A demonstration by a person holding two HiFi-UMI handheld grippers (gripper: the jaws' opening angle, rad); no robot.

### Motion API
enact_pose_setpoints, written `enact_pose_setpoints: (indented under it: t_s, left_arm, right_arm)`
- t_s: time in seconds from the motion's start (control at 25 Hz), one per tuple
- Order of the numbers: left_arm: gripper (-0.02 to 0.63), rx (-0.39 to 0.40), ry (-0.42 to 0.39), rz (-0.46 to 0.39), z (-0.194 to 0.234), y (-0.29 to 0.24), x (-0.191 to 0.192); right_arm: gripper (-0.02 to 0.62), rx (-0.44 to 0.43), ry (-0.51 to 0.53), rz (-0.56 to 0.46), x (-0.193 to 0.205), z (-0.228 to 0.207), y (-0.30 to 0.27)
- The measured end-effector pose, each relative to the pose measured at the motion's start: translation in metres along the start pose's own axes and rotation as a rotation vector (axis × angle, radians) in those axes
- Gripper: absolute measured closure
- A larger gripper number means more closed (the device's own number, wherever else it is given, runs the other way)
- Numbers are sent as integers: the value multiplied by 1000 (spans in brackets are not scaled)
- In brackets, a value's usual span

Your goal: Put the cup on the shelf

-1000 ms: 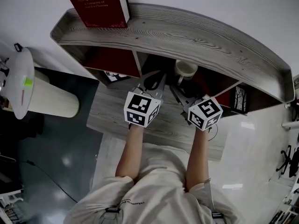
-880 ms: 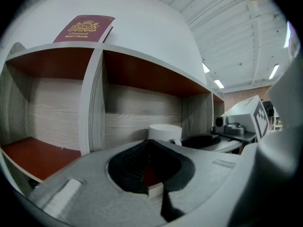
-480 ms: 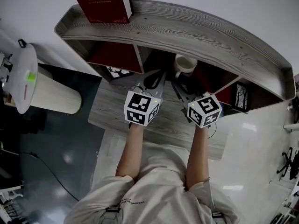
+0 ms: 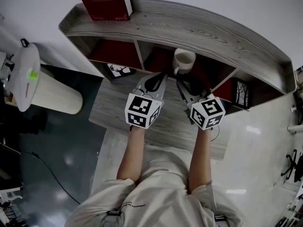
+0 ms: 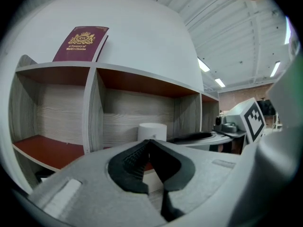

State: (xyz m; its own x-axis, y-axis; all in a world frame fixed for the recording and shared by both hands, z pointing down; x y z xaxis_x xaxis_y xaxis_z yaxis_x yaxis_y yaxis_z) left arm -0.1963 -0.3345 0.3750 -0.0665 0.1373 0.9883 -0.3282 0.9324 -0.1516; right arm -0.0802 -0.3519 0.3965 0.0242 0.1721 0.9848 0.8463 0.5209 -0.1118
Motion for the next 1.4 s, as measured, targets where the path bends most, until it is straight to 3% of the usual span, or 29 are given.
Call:
enact_pose_setpoints:
  t_s: [0.64, 0.84, 1.2, 1.4]
  left_arm:
    - [597, -25, 2, 70, -47, 36, 28]
    - [597, -65, 9, 73, -56, 60, 38]
    - [597, -101, 5, 37, -83, 88, 39]
    - [597, -156, 16, -34, -89, 105, 28]
  right_arm:
    - [491, 161, -55, -56, 16, -4, 69]
    - [523, 198, -69, -144, 21, 3, 91]
    - [572, 134, -27, -171, 13, 19, 117]
    - [578, 85, 19, -141, 11, 34, 126]
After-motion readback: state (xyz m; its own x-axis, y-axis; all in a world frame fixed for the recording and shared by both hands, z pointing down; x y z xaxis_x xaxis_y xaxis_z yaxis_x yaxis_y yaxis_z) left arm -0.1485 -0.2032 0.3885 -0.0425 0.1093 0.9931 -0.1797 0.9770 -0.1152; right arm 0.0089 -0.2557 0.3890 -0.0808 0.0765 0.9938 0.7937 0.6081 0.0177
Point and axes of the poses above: the fingertips, and each gripper's own axes: y backward along the fingers, z to its left, x out of its underside, the point moved 5 cm from there along y, backward along the fingers, and after that the axes turned 9 degrees about -x, right-handed, at the moved point
